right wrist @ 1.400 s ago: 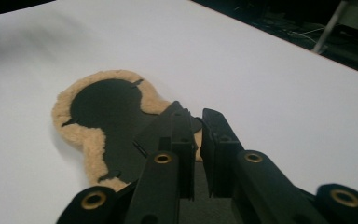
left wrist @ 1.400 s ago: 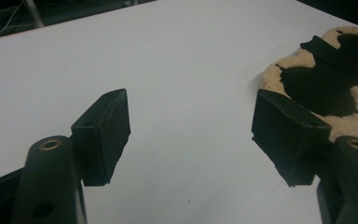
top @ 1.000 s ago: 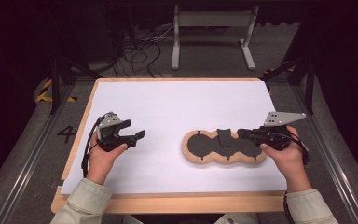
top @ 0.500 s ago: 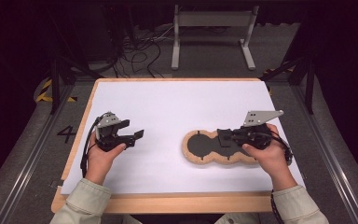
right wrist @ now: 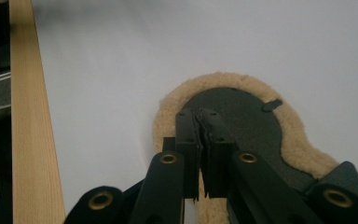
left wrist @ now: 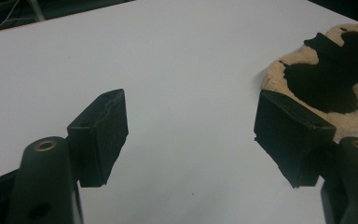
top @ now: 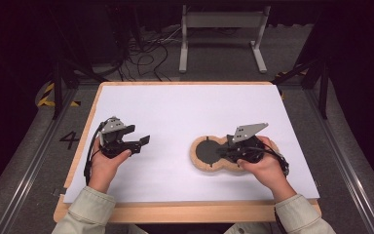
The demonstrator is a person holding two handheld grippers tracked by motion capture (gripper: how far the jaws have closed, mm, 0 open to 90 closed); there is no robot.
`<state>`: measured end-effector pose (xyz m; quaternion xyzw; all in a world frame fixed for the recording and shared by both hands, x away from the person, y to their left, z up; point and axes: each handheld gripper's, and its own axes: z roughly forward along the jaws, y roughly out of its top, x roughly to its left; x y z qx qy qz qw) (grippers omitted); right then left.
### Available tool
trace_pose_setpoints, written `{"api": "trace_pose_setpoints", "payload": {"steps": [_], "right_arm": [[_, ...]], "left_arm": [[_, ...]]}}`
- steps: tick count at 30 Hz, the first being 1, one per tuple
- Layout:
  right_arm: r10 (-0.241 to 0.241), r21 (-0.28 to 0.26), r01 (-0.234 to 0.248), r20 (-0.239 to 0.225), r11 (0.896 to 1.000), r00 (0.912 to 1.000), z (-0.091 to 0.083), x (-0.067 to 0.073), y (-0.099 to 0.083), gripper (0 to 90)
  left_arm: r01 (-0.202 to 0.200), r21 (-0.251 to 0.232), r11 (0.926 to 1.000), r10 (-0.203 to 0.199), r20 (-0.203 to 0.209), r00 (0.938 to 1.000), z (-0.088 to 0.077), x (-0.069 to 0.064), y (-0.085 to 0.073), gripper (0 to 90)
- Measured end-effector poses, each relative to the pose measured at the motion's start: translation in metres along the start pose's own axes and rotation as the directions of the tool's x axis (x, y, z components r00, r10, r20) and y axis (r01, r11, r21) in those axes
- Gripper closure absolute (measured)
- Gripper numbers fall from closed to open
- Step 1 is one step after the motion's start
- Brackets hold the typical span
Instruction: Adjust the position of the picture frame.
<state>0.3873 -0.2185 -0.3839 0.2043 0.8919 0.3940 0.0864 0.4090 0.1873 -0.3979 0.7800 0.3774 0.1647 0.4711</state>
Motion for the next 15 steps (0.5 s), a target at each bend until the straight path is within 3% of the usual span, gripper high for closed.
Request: {"api": "trace_pose_setpoints", "payload": {"steps": [10, 15], "right_arm": [[-0.012, 0.091, 0.016, -0.040, 0.996, 0.9991, 0.019, 0.007, -0.006, 87.2], [-0.025, 0.155, 0.035, -0.063, 0.987, 0.9977, 0.026, 0.011, -0.011, 87.2]], "left_arm": [[0.005, -0.004, 1.0000, -0.005, -0.004, 1.0000, -0.002, 0.002, 0.000, 26.5], [0.010, 0.001, 0.9999, -0.010, -0.001, 0.9999, -0.001, 0.002, 0.000, 26.4]]}}
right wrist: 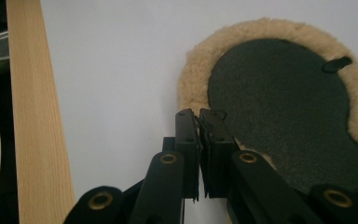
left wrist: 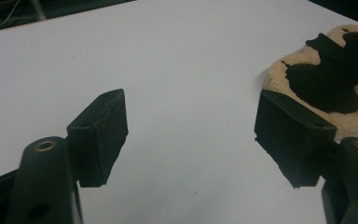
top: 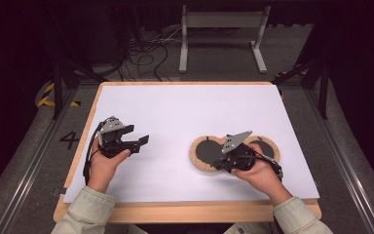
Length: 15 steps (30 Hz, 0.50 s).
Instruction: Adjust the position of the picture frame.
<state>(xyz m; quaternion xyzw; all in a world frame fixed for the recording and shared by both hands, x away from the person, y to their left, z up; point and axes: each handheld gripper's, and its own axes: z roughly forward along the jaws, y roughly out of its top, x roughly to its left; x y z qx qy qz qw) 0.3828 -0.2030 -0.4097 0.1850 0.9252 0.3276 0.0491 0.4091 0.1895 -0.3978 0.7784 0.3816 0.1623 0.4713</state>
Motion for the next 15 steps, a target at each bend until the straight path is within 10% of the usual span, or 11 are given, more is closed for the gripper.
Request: {"api": "trace_pose_setpoints", "payload": {"steps": [15], "right_arm": [[-0.017, 0.126, 0.022, -0.038, 0.992, 0.9991, 0.021, 0.001, -0.003, 90.0]], "left_arm": [[-0.004, 0.012, 0.9999, 0.004, 0.001, 1.0000, 0.002, 0.002, -0.001, 26.1]]}}
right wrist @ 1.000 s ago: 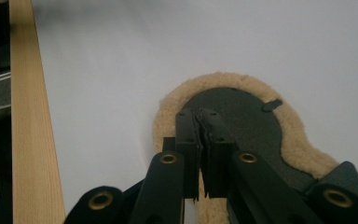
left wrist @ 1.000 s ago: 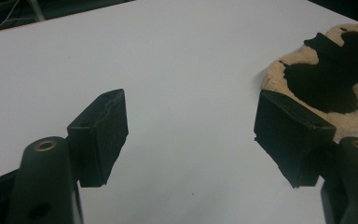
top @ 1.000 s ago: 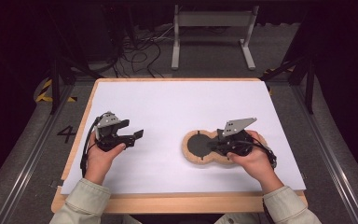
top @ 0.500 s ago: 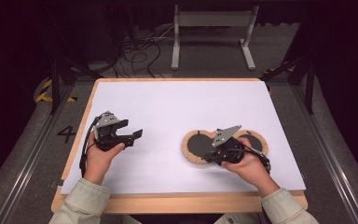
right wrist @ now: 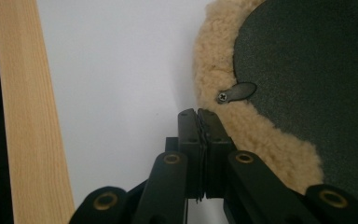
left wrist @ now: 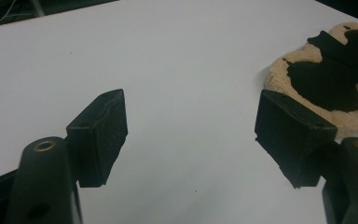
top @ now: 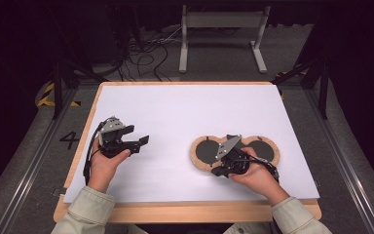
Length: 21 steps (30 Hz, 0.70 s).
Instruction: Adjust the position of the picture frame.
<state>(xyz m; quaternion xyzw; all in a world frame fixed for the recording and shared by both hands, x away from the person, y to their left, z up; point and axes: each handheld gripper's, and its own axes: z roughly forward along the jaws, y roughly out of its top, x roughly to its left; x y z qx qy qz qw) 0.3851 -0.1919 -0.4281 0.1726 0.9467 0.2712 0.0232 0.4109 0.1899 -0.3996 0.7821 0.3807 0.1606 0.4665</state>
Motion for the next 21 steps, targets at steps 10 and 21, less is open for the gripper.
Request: {"api": "trace_pose_setpoints", "payload": {"steps": [10, 21], "right_arm": [[0.002, -0.012, -0.002, 0.044, 1.000, 0.9990, 0.006, -0.006, 0.007, 90.0], [0.071, -0.059, -0.061, 0.177, 0.996, 0.9816, 0.017, -0.024, 0.018, 90.0]], "left_arm": [[0.004, 0.003, 1.0000, -0.004, -0.001, 1.0000, 0.001, -0.001, -0.001, 25.9], [0.004, 0.003, 1.0000, -0.004, 0.000, 1.0000, 0.001, -0.001, -0.001, 25.7]]}}
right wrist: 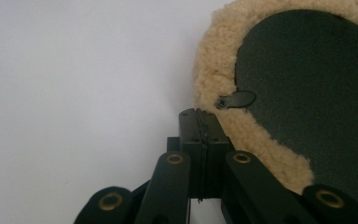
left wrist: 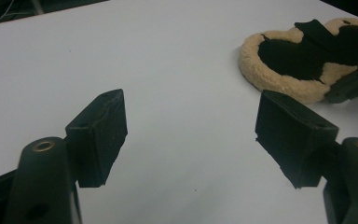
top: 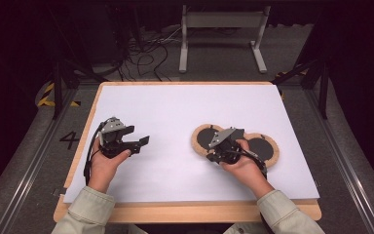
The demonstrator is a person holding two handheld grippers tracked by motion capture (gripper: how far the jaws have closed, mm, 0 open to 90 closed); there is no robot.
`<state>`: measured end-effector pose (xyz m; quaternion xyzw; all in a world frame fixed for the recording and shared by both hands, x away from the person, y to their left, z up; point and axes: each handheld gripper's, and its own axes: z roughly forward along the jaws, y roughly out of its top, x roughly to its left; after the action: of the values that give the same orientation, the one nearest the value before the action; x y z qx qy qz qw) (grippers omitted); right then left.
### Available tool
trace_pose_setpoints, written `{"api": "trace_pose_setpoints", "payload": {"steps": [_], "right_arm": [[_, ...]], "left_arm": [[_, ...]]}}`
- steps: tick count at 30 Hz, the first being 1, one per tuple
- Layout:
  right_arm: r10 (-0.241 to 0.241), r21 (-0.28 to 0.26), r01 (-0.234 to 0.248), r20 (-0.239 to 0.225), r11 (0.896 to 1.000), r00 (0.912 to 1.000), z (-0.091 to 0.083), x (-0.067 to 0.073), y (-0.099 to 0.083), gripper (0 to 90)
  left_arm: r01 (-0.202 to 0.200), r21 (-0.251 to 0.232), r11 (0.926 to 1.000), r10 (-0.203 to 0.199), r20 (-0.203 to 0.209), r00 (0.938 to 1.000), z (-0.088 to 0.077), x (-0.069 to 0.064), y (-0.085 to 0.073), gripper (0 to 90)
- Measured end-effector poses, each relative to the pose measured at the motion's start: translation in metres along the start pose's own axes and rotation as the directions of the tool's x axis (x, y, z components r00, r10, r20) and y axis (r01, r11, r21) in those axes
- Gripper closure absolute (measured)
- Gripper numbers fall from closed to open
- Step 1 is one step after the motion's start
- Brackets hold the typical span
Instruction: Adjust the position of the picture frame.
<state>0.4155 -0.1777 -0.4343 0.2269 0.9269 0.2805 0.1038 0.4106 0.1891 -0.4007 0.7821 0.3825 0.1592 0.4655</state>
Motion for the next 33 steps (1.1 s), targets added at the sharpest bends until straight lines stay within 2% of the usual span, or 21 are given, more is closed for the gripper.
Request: {"api": "trace_pose_setpoints", "payload": {"steps": [6, 9, 12, 16, 21, 22, 25, 26, 28, 29, 33], "right_arm": [[0.043, -0.026, -0.041, 0.082, 0.999, 0.9957, 0.006, -0.007, 0.003, 90.0], [0.044, -0.028, -0.042, 0.076, 0.999, 0.9961, 0.004, -0.007, 0.003, 90.0], [0.073, -0.075, -0.070, 0.038, 0.995, 0.9966, -0.010, -0.012, 0.001, 90.0], [0.106, -0.130, -0.099, 0.048, 0.987, 0.9932, -0.036, -0.026, -0.006, 90.0], [0.173, -0.131, -0.161, 0.084, 0.978, 0.9813, -0.068, -0.058, -0.020, 90.0], [0.173, -0.131, -0.161, 0.084, 0.978, 0.9813, -0.068, -0.058, -0.020, 90.0], [0.210, -0.115, -0.197, 0.115, 0.974, 0.9709, -0.082, -0.077, -0.028, 90.0], [0.212, -0.106, -0.200, 0.121, 0.974, 0.9697, -0.085, -0.082, -0.031, 90.0], [0.236, -0.082, -0.226, 0.148, 0.971, 0.9606, -0.089, -0.093, -0.038, 90.0], [0.235, -0.075, -0.226, 0.153, 0.971, 0.9598, -0.089, -0.096, -0.040, 90.0], [0.271, -0.040, -0.268, 0.206, 0.962, 0.9404, -0.093, -0.115, -0.055, 90.0]], "left_arm": [[-0.005, -0.001, 1.0000, 0.005, 0.000, 1.0000, 0.000, 0.000, 0.000, 25.7], [-0.004, -0.001, 1.0000, 0.004, 0.000, 1.0000, 0.000, 0.000, 0.000, 25.6], [0.002, 0.001, 1.0000, -0.002, 0.002, 1.0000, 0.000, 0.001, 0.000, 25.6], [0.001, 0.001, 1.0000, -0.001, 0.001, 1.0000, 0.000, 0.000, 0.000, 25.6], [0.000, 0.011, 0.9999, 0.000, 0.003, 1.0000, 0.001, -0.001, 0.000, 25.5], [0.000, 0.011, 0.9999, 0.000, 0.003, 1.0000, 0.001, -0.001, 0.000, 25.5], [-0.001, 0.011, 0.9999, 0.001, 0.002, 1.0000, 0.001, 0.000, 0.000, 25.5], [0.000, 0.012, 0.9999, 0.000, 0.002, 1.0000, 0.001, 0.000, 0.000, 25.5], [-0.001, 0.012, 0.9999, 0.001, 0.002, 1.0000, 0.001, 0.000, 0.000, 25.5], [-0.001, 0.012, 0.9999, 0.001, 0.003, 1.0000, 0.001, 0.000, -0.001, 25.5], [0.003, 0.009, 0.9999, -0.003, 0.000, 1.0000, 0.001, 0.000, -0.001, 25.5]]}}
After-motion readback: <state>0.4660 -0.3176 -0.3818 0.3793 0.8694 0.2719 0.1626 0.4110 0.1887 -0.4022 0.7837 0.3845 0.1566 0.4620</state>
